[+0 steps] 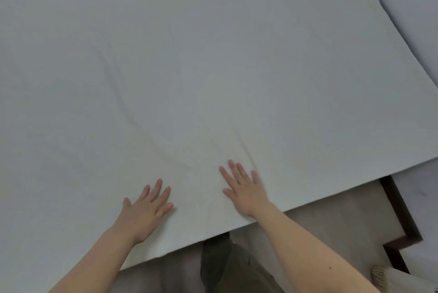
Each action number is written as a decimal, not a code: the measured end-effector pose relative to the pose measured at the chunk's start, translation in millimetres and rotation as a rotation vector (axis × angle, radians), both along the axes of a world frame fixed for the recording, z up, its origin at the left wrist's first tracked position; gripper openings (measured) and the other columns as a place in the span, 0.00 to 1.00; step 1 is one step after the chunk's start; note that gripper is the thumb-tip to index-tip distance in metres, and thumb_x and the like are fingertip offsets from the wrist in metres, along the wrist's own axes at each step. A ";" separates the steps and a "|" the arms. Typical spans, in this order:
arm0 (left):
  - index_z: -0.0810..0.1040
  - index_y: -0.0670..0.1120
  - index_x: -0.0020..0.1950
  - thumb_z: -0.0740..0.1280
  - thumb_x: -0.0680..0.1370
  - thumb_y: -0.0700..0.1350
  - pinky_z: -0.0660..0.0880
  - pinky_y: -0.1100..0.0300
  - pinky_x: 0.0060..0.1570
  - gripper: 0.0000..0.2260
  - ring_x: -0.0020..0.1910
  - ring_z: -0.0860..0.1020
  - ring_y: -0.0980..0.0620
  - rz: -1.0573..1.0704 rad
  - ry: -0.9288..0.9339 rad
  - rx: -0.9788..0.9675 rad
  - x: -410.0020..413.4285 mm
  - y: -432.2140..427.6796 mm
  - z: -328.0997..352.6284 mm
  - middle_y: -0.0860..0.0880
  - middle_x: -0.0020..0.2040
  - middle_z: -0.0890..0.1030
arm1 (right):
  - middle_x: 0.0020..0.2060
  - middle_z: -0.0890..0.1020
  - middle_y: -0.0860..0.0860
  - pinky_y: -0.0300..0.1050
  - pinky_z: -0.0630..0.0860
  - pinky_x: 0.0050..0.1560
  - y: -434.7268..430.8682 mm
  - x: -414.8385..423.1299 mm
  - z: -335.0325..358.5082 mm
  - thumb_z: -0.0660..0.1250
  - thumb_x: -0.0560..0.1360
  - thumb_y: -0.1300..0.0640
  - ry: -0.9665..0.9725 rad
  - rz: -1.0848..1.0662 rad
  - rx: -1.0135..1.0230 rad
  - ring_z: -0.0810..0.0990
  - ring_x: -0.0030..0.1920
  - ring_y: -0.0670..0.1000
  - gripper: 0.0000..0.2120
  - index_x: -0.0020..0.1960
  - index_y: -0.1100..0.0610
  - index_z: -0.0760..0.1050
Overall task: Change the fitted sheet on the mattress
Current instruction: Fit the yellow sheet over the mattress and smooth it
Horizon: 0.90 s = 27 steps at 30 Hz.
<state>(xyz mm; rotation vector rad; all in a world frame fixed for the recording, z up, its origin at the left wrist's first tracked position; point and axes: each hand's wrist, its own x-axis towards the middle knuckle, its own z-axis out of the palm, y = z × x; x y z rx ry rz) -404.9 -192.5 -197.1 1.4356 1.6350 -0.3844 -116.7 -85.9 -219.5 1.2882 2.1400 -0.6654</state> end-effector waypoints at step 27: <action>0.42 0.71 0.74 0.31 0.59 0.81 0.53 0.34 0.70 0.43 0.77 0.49 0.39 0.238 0.291 0.013 93.2 193.3 -53.0 0.49 0.79 0.44 | 0.76 0.34 0.39 0.52 0.36 0.75 158.0 153.1 -17.7 0.45 0.81 0.38 0.138 0.065 0.062 0.35 0.77 0.44 0.29 0.77 0.38 0.35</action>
